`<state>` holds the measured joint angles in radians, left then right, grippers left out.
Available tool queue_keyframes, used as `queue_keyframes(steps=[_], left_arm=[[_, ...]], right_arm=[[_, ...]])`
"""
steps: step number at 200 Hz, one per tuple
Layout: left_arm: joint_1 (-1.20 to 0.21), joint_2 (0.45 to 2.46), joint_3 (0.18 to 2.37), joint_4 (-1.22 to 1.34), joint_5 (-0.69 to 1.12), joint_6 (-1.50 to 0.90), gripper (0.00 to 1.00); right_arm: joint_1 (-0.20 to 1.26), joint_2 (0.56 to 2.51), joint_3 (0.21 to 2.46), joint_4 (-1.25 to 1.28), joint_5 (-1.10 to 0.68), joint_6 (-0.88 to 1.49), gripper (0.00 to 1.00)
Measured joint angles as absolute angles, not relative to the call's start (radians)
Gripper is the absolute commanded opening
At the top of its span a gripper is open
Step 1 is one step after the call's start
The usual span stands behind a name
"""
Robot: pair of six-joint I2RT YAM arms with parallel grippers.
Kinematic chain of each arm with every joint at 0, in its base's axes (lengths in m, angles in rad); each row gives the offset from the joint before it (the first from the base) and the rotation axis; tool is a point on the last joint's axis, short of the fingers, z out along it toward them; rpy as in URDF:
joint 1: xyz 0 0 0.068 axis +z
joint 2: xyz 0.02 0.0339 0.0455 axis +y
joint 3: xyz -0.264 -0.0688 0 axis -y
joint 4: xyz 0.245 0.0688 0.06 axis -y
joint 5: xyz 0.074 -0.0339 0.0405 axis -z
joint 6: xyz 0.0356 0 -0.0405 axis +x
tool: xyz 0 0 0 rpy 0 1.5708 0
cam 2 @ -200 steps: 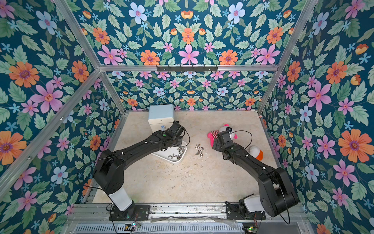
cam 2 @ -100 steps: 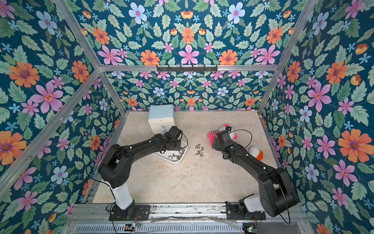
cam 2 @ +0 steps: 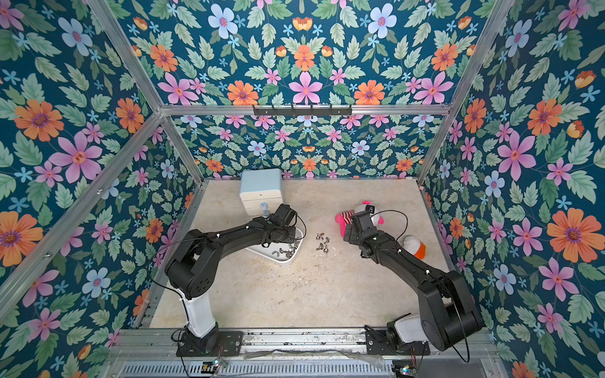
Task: Take out the wing nut from the storage box
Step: Pick up the wing nut from the storage box.
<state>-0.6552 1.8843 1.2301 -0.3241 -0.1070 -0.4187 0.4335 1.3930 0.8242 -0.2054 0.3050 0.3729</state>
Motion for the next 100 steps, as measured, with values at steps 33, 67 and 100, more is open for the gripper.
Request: queue_keyframes(steps=[33,67,100], left_arm=[[-0.656,1.897,1.214,-0.317,-0.088,-0.418,0.3],[-0.656,1.906,1.208,-0.306,-0.082,-0.418,0.29],[-0.655,1.925,1.208,-0.283,-0.082,-0.411,0.26]], right_arm=[[0.434,1.393,0.824,-0.205,0.305,0.373,0.99],[0.434,1.389,0.824,-0.205,0.305,0.373,0.99],[0.434,1.387,0.821,-0.205,0.305,0.373,0.99]])
